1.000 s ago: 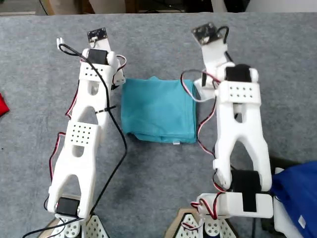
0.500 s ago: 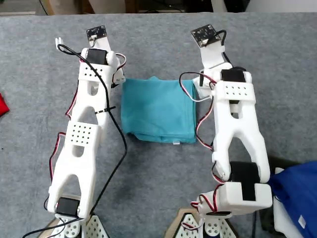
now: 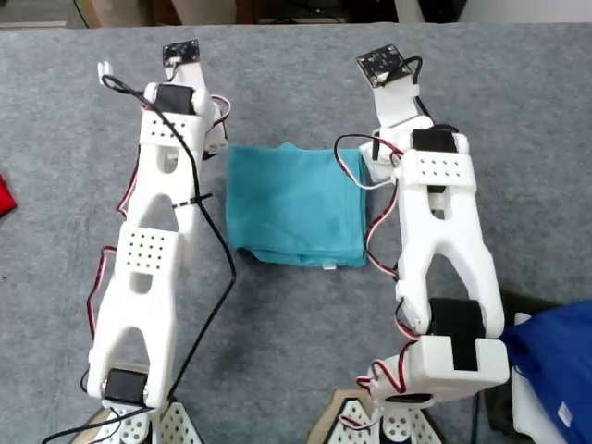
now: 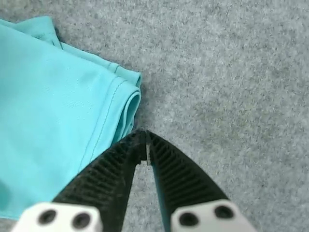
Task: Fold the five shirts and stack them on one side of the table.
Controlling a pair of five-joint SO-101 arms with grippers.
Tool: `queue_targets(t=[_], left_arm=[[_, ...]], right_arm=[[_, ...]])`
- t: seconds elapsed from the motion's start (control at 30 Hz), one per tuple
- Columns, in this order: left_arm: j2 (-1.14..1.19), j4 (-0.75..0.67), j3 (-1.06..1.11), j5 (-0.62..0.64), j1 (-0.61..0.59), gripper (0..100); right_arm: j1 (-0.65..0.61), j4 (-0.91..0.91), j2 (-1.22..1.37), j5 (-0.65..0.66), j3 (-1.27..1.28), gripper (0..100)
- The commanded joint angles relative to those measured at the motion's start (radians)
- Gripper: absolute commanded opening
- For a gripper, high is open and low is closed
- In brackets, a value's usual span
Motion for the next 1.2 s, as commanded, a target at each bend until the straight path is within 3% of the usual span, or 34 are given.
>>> queue_targets(t=[0.0, 0.23, 0.33, 0.5, 0.67, 0.83, 1.17], left_arm=[[-0.217, 0.018, 0.224, -0.034, 0.021, 2], [-0.641, 0.014, 0.582, -0.098, 0.034, 2], [-0.771, -0.020, 0.741, -0.071, 0.110, 2], [-0.954, -0.354, 1.214, -0.046, 0.187, 2], [-1.104, -0.813, 1.634, -0.020, 0.180, 2], [-1.086, -1.007, 1.689, 0.032, 0.144, 2], [-0.785, -1.010, 1.494, 0.063, 0.149, 2]], right_arm=[[0.008, -0.020, 0.002, -0.008, -0.019, 0.5], [0.008, -0.009, -0.002, -0.009, -0.031, 0.5], [0.008, 0.051, 0.012, -0.015, -0.074, 0.5], [0.007, 0.138, 0.081, -0.052, -0.180, 0.7], [-0.022, 0.229, 0.237, -0.054, -0.364, 0.8], [-0.087, 0.367, 0.449, -0.054, -0.667, 0.6], [-0.101, 0.543, 0.957, -0.054, -1.239, 0.6]])
